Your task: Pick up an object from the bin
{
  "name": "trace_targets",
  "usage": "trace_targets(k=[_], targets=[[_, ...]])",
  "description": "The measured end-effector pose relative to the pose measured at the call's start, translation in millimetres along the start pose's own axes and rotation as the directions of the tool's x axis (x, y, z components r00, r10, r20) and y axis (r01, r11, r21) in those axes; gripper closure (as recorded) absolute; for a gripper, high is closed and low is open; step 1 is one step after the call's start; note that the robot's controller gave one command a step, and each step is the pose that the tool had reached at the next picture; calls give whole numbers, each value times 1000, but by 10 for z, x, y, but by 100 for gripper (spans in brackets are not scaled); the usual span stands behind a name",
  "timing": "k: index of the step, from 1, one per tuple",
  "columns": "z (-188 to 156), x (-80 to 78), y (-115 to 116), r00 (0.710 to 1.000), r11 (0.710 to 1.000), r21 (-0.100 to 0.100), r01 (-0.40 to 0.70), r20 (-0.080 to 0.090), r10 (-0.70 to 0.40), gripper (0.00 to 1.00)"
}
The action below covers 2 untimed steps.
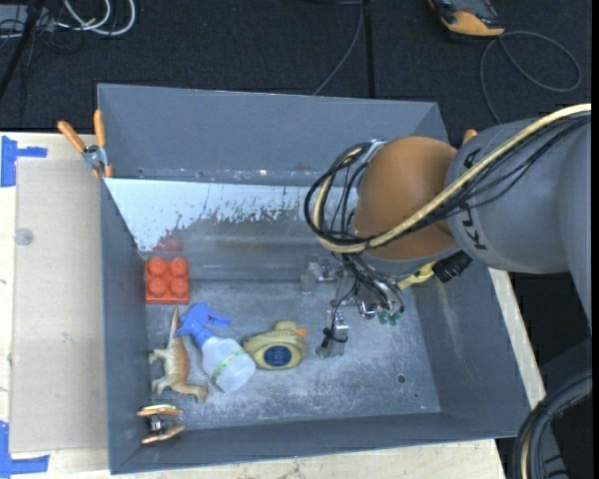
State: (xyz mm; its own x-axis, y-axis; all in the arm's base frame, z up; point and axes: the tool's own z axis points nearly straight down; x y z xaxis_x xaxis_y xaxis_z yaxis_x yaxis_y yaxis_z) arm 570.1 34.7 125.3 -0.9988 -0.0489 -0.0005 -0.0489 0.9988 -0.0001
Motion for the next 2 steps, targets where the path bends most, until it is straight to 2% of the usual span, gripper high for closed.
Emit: trace_targets(k=[1,2], targets=[[370,129,244,991,991,-2,131,-11,-131,0],[563,2,730,898,898,-2,440,-2,-440,100]])
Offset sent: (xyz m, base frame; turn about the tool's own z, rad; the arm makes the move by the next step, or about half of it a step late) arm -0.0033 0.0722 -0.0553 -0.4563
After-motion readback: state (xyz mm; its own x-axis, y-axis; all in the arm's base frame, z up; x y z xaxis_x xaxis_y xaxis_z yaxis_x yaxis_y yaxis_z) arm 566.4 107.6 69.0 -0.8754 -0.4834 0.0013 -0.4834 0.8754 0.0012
